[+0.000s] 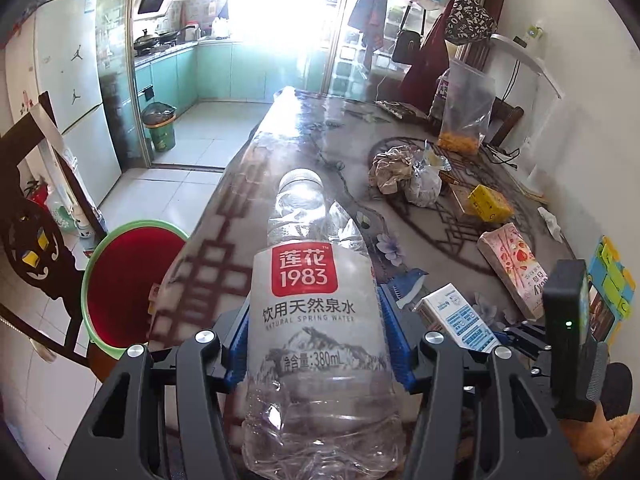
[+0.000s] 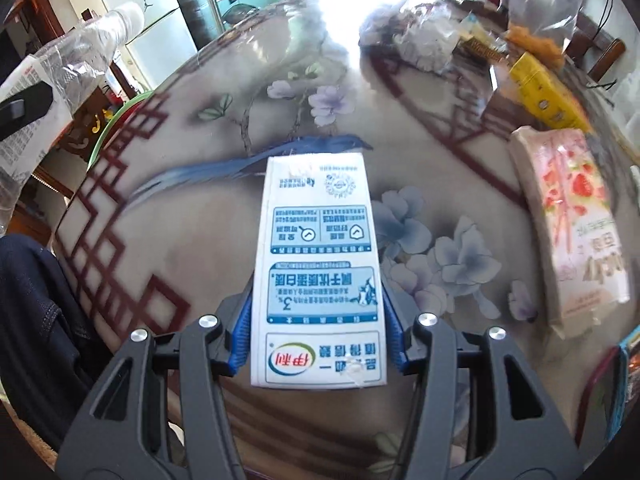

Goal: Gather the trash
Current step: 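Grasp the red-labelled water bottle with the left tool while the right tool holds the carton, then carry the water bottle and milk carton over the red bucket with both tools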

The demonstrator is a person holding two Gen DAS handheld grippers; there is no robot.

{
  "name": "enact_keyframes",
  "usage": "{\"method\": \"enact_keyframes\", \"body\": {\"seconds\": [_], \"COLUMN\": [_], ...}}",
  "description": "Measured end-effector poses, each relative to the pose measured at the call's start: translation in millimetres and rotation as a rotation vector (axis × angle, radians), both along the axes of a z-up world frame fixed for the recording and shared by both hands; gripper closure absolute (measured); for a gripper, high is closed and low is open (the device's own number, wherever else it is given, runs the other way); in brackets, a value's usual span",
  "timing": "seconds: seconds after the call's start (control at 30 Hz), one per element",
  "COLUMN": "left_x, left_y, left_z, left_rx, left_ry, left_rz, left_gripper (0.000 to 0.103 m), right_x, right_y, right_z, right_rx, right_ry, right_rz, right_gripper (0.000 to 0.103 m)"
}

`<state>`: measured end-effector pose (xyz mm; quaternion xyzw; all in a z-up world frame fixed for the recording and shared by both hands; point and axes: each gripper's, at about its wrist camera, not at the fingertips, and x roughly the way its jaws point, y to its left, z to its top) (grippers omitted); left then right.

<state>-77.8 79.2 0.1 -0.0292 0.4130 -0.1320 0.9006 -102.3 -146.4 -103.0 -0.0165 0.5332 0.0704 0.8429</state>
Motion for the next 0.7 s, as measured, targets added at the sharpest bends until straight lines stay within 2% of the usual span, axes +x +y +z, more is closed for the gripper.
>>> {"method": "enact_keyframes", "body": {"seconds": [0.43, 0.7], "left_x": [0.0, -3.3], "left_y": [17.2, 22.6], "left_z": [1.3, 6.4], "left_rx": [-0.059, -0.041], "left_ry": [0.010, -0.017], "left_rz": [0.025, 0.029], "left_gripper": [0.050, 0.050], "right_x": [-8.5, -4.9], "right_y": [20.9, 38.2], "right_z": [75.6, 100.8], "right_rx": [-0.077, -0.069], "right_ry": [-0.179, -0.236], "right_rz": [0.025, 0.061], "right_gripper": [0.052, 0.052]}}
